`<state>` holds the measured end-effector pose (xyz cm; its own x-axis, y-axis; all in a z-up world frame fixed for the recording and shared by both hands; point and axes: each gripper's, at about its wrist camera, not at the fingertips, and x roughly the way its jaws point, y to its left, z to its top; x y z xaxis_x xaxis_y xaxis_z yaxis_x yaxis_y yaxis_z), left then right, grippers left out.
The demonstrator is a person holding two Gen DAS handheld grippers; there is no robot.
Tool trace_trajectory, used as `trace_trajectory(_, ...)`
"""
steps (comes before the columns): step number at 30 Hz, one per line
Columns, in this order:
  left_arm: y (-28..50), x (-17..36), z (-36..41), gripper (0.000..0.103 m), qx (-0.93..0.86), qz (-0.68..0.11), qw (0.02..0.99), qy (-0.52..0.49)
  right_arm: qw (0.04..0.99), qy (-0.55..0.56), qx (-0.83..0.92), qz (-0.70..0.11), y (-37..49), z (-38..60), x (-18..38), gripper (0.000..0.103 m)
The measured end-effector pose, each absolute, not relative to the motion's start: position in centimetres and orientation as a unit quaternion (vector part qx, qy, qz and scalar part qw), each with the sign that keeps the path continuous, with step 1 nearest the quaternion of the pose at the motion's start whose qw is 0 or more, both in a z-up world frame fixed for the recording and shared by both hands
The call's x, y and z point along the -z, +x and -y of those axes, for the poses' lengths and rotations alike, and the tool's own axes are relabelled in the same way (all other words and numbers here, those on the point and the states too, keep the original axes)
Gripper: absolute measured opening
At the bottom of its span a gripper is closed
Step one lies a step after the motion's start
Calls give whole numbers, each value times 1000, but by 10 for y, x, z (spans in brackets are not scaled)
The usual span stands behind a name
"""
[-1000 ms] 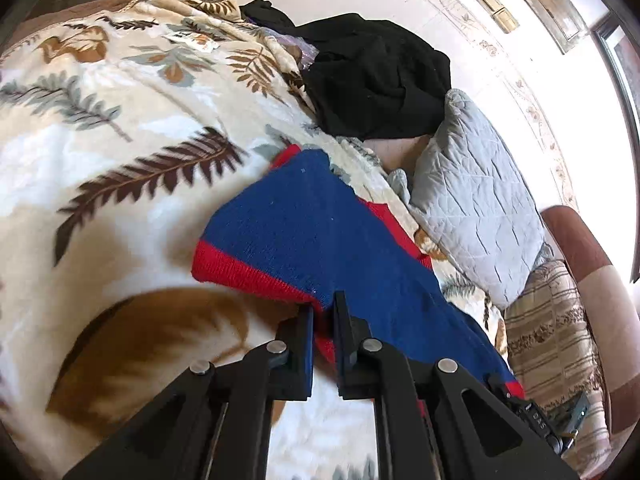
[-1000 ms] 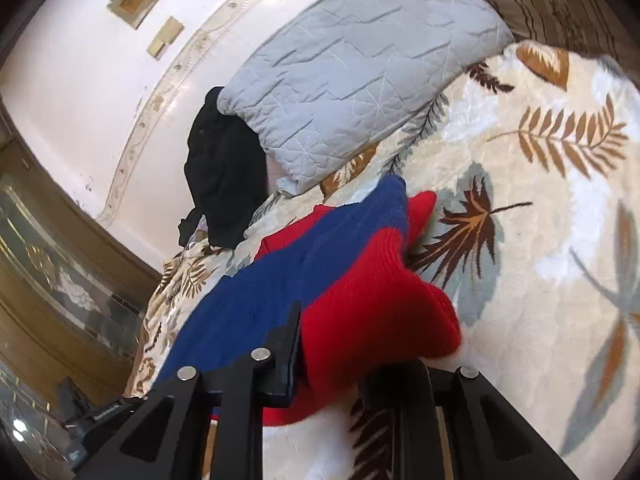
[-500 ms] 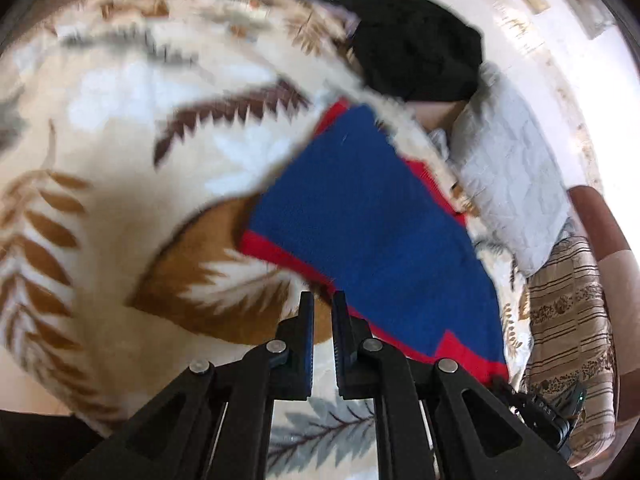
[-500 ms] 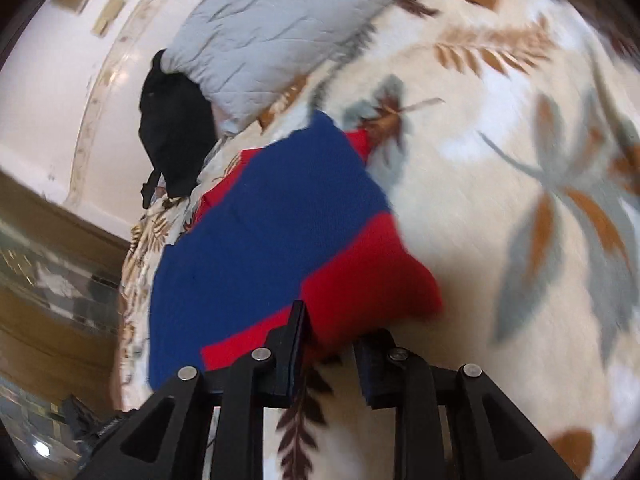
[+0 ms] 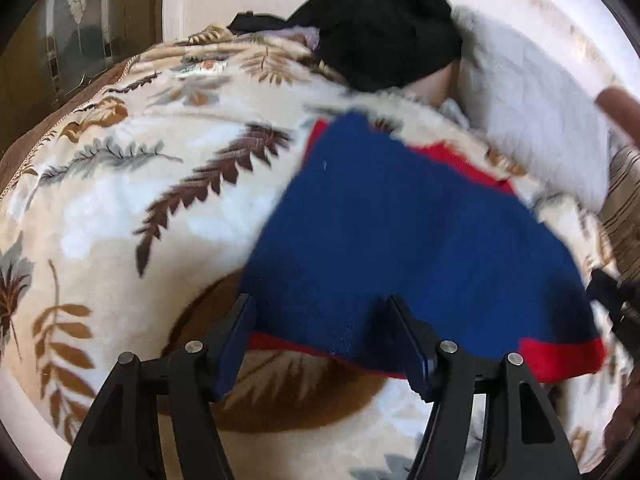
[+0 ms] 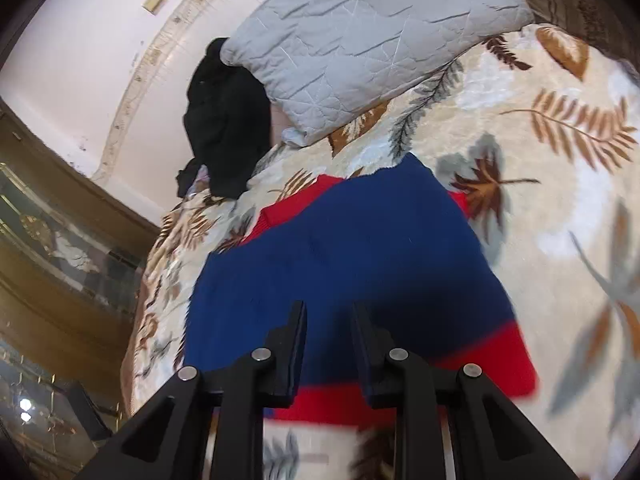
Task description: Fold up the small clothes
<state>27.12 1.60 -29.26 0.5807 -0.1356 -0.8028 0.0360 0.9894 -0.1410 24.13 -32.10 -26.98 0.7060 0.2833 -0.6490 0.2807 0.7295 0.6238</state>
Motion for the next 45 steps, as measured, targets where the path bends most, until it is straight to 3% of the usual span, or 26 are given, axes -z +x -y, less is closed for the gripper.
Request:
trace_trajectory(5,272,301,5,82,42,-425,904,16,823,370,18,-431,273,328,318,25)
trace_trajectory(13,276,301,10,82,39,-419,907,26,847,358,-9,-393,271,323,291,26)
trace_trajectory(18,275,300,10,82,39,-419,907,27,830,330,-9,-450,284,305,313,25)
trace_trajectory(24,272,297,8,82,40,-421,906,21,847,326,-28,-419,273,302,295,26)
trace_trajectory(38,240,296,-43,82,96,-481,858,-152,844,305,-176,-405,243,239,276,26)
trace_trajectory(45,260,302,-46,82,111,-470,846,-226,821,291,-172,-461,255,224,307,26)
